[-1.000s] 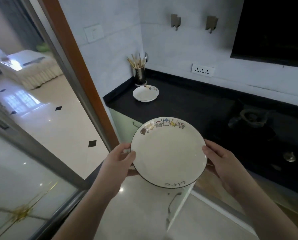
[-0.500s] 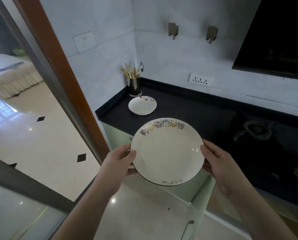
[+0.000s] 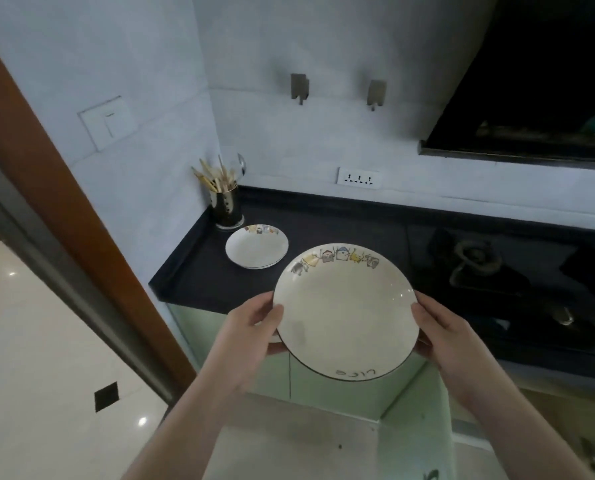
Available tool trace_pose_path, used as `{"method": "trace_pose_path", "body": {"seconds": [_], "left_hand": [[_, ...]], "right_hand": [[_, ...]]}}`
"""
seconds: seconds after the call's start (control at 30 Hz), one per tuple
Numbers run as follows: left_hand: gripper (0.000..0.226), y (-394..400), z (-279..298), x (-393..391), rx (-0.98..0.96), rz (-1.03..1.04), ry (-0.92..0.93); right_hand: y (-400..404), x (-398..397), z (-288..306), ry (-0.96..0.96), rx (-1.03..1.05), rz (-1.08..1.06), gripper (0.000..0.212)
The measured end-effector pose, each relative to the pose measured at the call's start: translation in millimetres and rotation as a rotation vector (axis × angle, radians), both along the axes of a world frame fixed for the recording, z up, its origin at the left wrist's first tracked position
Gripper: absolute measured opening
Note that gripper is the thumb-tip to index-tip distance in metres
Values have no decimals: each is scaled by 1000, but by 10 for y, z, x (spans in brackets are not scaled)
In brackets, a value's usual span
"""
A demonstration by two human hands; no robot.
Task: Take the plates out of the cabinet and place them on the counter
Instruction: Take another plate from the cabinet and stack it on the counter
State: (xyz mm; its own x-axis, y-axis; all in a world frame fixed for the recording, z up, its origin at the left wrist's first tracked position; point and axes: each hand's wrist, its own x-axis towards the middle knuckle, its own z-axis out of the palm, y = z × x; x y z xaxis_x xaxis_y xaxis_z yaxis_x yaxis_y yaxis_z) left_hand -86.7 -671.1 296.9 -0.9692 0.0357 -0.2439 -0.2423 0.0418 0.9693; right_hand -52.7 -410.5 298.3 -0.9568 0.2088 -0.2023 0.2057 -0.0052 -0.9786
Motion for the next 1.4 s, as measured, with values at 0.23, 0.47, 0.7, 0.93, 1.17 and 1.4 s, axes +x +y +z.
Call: {"method": "trace_pose_path", "body": {"seconds": [0.23,0.47,0.7,0.93,1.17,1.4], "left_hand": [[25,148,-67,-440,33,-134,-2],[29,476,-370,-1175,57,-230,-118],[34,754,-597,-2092,0,-278,-229],[37,858,-943,-2784,-11,-217,-342],[38,1037,-1386,-3377,-101,-232,-403],[36,1247,-1724,-3802,-159,-234,-494]], "right_hand": [[127,-170,-34,-6,-2,-100,25],[404,-724,-378,-41,-52,-165,26],[662,-1567,-686,-100,-107,-168,28],[739,-2307,-909,-170,15,-136,38],[686,-2854,-1341,-313,266,-269,38],[741,-3195,-1681,-414,310,-345,31]]}}
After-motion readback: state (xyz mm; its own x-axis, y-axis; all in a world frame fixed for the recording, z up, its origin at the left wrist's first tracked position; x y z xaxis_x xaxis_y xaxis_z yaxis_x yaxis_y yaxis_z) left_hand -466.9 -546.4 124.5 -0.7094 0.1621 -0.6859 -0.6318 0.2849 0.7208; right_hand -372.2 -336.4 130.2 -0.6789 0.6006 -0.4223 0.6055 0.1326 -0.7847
